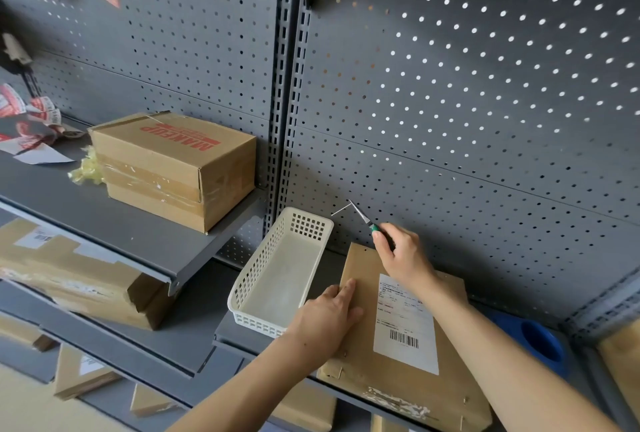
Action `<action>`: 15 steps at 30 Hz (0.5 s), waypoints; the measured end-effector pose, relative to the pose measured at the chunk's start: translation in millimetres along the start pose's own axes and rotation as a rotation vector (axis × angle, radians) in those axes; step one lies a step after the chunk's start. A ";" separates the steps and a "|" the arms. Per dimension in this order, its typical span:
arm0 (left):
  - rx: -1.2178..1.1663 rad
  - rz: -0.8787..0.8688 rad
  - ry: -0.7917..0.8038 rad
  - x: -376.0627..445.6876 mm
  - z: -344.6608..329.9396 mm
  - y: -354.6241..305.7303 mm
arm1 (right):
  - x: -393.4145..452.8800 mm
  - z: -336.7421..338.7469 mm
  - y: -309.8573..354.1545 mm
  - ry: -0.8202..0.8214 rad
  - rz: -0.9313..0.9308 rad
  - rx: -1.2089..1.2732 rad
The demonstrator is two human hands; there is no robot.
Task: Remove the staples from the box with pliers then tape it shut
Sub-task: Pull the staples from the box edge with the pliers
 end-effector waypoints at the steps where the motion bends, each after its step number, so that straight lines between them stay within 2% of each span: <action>1: -0.003 0.004 0.004 -0.6 0.4 -0.5 | 3.7 -3.0 3.6 0.015 0.011 -0.016; 15: 0.001 0.007 0.001 -5.6 4.6 -5.1 | 33.1 -45.2 32.8 0.222 0.042 -0.293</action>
Point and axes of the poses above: each hand's wrist, its own x-axis towards the middle knuckle, its own z-axis out of the back of the hand, y = z × x, the point moved 6 cm from there along x, towards the middle knuckle, and after that the axes turned 13 degrees about -z, right-handed, at the moved point
